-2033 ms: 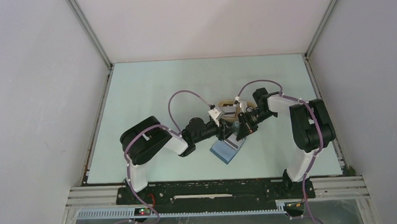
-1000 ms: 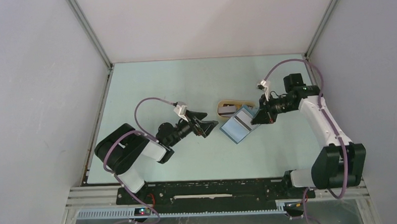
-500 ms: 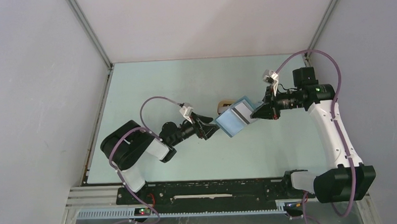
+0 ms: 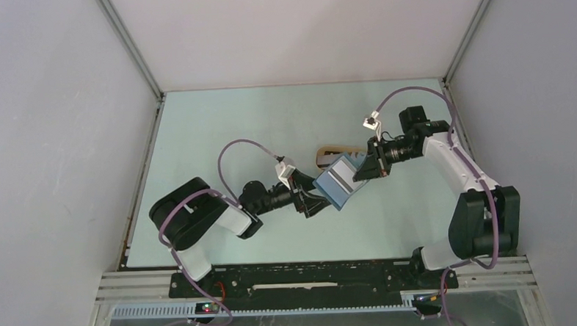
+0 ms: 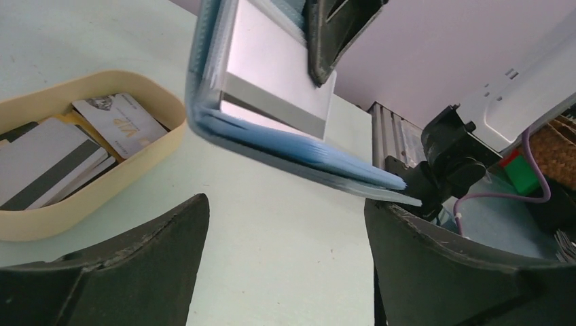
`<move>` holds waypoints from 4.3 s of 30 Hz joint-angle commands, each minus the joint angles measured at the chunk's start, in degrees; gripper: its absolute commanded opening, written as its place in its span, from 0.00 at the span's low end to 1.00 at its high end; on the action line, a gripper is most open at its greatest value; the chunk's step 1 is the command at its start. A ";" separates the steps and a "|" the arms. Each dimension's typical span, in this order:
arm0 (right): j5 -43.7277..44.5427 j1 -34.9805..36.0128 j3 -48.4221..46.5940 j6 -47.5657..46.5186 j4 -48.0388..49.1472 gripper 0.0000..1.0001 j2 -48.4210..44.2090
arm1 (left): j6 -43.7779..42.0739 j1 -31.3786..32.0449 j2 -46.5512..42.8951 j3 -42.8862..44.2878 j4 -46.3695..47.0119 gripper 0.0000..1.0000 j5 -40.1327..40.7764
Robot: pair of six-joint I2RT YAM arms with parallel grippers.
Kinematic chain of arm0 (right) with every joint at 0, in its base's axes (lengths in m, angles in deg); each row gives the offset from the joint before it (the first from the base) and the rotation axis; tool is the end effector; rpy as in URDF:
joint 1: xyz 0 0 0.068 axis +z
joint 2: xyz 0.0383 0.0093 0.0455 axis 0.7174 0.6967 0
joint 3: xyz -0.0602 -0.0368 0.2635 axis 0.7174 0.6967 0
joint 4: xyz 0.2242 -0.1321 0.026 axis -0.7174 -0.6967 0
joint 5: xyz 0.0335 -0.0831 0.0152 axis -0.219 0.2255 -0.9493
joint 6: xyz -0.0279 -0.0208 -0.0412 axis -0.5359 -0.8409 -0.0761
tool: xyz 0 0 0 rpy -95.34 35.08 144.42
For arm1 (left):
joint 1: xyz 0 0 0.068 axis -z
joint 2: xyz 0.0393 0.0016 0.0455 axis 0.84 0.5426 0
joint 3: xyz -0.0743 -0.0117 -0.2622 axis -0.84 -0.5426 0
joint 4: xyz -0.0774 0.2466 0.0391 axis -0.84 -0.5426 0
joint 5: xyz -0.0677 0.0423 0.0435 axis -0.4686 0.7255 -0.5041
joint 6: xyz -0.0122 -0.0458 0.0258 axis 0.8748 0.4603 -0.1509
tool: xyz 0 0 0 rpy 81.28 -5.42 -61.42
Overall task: Put the credit cards into the card holder
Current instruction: Reset both arms
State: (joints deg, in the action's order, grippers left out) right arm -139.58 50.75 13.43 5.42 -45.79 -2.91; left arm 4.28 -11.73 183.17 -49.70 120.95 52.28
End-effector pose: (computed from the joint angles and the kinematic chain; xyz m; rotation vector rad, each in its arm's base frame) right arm 0.2627 0.0546 0.2691 -0.9090 2.1390 1.3252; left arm 0.1908 -0.2171 0.1667 0.6495 1.4671 -1.3871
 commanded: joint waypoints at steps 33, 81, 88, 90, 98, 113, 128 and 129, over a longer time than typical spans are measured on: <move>-0.75 7.41 -2.54 -4.95 -5.11 0.01 18.11 | 6.12 -1.26 3.29 8.52 -16.28 0.67 -0.16; 6.67 3.80 13.83 -13.91 18.86 0.95 -15.53 | 4.05 5.38 7.25 18.22 -47.17 0.44 9.68; 5.23 2.09 10.34 -14.90 10.07 0.89 -5.05 | 2.15 7.02 6.21 17.46 -46.98 0.29 10.01; 6.96 1.14 10.21 -14.22 10.41 0.89 -4.12 | 1.66 7.33 6.03 17.33 -46.69 0.27 9.71; 7.39 -4.44 5.98 -14.08 5.45 0.81 5.17 | 0.21 7.99 5.97 17.74 -46.55 0.23 7.89; 13.12 -5.08 4.13 -14.05 6.94 0.71 9.78 | -1.55 9.18 6.49 18.82 -46.20 0.18 2.08; 18.70 4.13 4.44 -48.52 2.02 0.76 0.43 | -1.00 9.00 7.15 19.08 -46.28 0.16 1.12; 18.84 4.07 4.48 -52.53 1.08 0.77 0.13 | -1.02 9.00 7.20 19.12 -46.28 0.16 1.12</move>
State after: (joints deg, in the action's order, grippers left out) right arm -121.22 55.07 19.40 -30.60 -41.24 0.24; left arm 5.24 -3.25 189.75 -32.24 77.01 54.59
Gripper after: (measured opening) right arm 0.754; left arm 0.279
